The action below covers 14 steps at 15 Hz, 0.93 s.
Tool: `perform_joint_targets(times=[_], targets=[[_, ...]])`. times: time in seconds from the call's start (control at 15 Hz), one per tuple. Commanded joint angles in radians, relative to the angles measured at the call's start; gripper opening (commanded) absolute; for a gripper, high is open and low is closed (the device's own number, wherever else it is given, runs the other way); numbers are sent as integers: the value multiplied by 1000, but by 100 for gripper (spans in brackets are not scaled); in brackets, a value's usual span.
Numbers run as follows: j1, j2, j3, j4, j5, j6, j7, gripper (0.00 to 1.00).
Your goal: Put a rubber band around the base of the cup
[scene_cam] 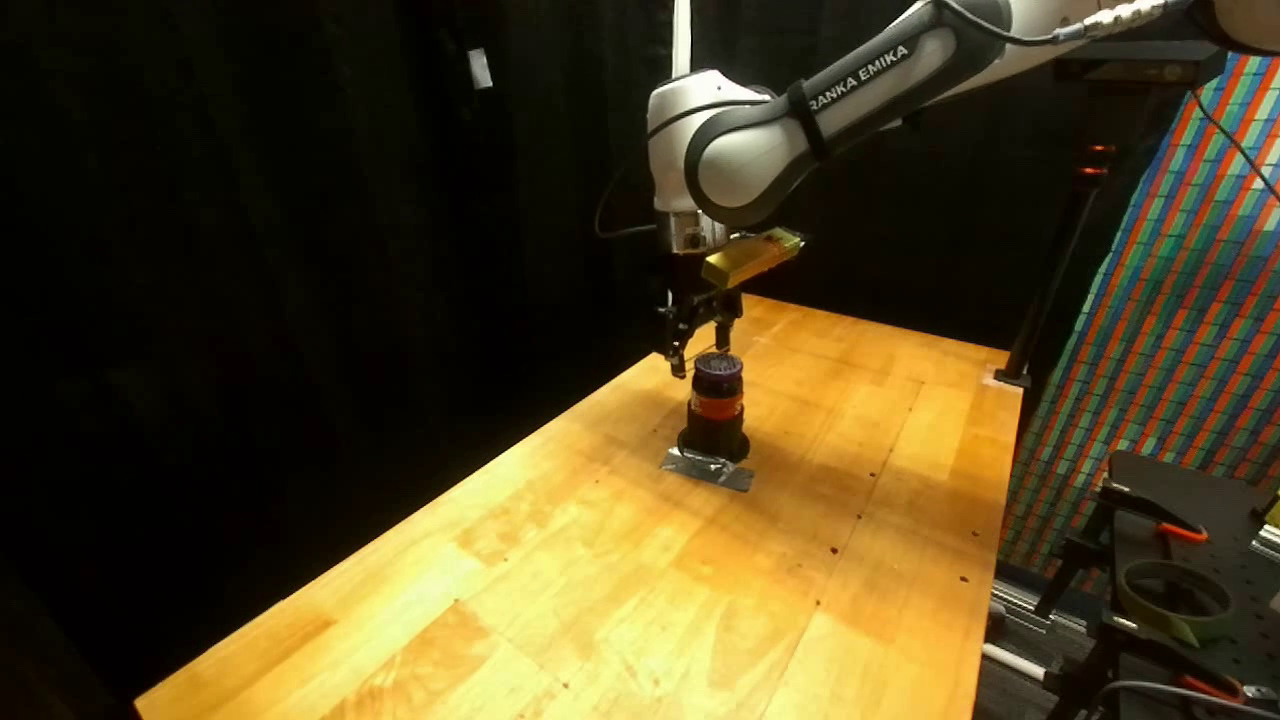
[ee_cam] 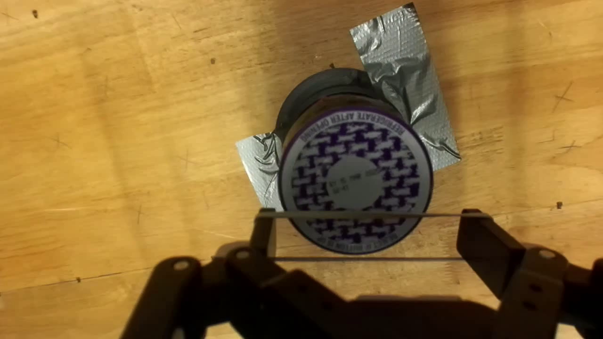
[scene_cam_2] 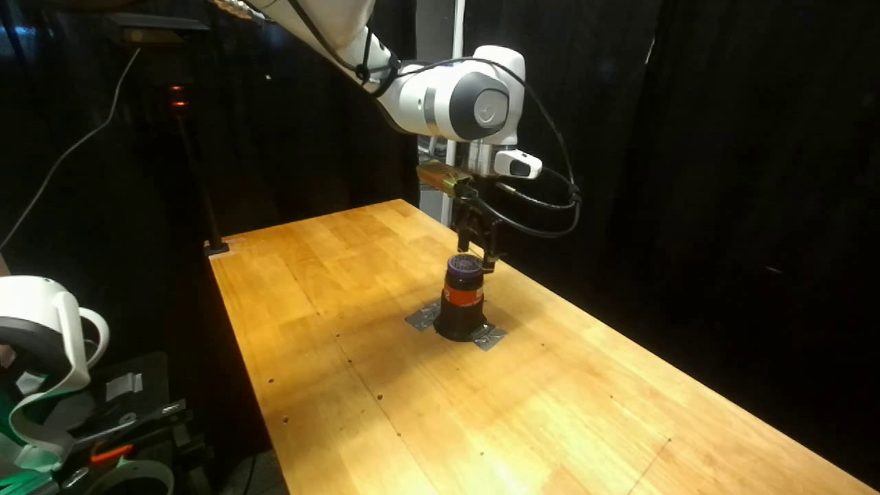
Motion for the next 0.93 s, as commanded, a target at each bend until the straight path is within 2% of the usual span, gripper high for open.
perform_joint_targets(times=[0.0, 0.4, 0.87], targets=[[-6, 50, -14, 73, 32, -53, -43, 100], [-28, 10, 3, 31, 65, -124, -118, 100], [-27, -82, 5, -96, 78, -76, -150, 100]])
